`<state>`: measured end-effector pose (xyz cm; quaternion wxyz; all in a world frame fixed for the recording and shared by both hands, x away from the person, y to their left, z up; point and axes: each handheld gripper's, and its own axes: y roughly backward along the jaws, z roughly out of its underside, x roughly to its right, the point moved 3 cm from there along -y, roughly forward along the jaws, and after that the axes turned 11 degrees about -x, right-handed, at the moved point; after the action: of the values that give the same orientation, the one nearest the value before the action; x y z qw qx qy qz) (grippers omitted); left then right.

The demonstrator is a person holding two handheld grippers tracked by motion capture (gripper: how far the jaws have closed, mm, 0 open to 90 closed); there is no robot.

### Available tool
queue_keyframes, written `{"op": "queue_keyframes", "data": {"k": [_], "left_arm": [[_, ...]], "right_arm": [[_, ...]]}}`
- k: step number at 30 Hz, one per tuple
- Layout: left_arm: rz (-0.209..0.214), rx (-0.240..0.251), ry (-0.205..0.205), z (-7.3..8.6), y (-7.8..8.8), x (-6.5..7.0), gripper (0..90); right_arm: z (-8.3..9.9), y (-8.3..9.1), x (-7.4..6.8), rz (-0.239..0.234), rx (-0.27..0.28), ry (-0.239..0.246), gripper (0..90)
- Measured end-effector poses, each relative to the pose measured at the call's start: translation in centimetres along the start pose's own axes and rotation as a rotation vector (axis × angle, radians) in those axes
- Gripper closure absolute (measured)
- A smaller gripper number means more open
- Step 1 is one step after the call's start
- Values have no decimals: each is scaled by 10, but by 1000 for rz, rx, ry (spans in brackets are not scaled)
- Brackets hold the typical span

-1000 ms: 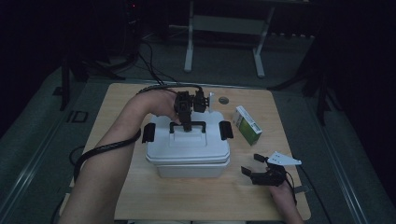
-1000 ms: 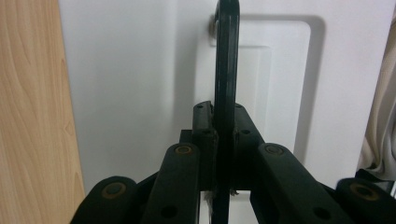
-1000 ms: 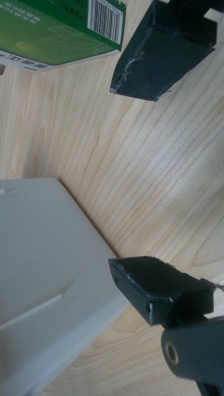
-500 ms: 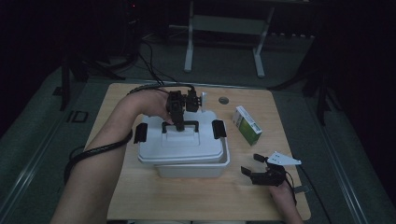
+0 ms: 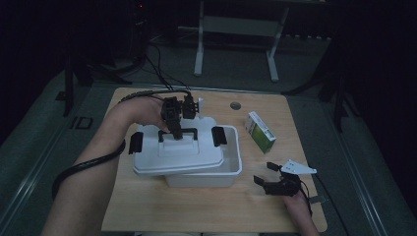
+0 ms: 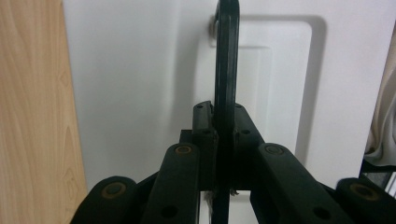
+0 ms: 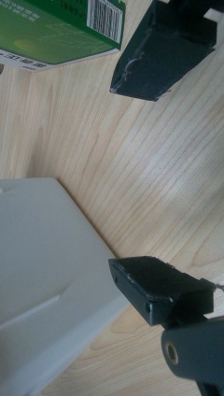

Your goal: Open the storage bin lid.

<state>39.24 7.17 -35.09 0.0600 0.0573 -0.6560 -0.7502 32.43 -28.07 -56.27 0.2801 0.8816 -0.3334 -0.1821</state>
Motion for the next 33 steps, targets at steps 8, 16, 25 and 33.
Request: {"op": "queue_keyframes", "data": {"k": [8, 16, 25, 33], "left_arm": [[3, 10, 33, 21, 1, 0, 838], [8, 7, 66, 43, 0, 1, 838], [21, 6, 140, 76, -9, -2, 838], [24, 16, 175, 98, -16, -1, 839]], "right_arm": [[0, -1, -1, 1, -2, 1, 136], [0, -1, -1, 2, -4, 3, 136], [0, -1, -1, 4, -7, 0, 136], [-1, -1, -1, 3, -5, -3, 137]]}}
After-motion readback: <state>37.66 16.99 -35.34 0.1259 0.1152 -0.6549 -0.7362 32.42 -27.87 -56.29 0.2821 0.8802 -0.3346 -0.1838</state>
